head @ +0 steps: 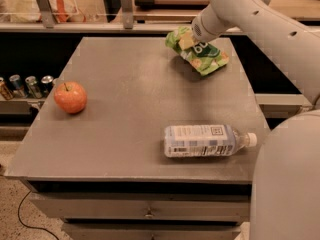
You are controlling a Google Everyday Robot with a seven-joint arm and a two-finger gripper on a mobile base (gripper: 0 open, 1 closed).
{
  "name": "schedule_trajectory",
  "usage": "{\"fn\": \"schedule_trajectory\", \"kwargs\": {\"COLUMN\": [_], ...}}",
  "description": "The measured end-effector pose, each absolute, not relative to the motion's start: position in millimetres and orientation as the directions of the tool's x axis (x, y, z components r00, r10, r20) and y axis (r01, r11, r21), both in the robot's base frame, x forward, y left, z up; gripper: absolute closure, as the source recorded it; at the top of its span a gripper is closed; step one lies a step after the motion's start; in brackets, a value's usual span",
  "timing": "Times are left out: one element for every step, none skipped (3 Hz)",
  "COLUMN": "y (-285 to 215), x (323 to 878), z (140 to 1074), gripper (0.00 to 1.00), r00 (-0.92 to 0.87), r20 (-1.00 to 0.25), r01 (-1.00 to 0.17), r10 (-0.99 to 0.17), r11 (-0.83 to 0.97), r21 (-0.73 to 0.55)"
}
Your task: Move green rice chip bag near apple
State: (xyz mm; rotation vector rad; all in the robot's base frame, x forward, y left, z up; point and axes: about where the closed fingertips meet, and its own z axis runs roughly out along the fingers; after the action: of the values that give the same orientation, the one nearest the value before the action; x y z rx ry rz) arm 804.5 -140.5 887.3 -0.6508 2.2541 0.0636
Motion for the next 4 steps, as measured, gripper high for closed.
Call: {"fn": "schedule_trajectory", "kwargs": {"y": [-129.7, -99.5, -99.4, -78.9], "x": [800.7, 787.2, 787.3, 766.1], "z": [926.5, 967.3, 967.2, 953.2], "gripper": [1.0, 1.0, 1.0, 1.0], "r00": [-0.481, -0.348, -0.348, -0.321], "r20": [-0.739, -0.76, -0.76, -0.729], "r01": [-0.53, -0.638, -0.638, -0.689], "r10": [-0.472, -0.549, -0.549, -0.604], "r11": [0.828, 0.732, 0.732, 0.678], "r21": [-0.184, -0.237, -0.237, -0.258]}}
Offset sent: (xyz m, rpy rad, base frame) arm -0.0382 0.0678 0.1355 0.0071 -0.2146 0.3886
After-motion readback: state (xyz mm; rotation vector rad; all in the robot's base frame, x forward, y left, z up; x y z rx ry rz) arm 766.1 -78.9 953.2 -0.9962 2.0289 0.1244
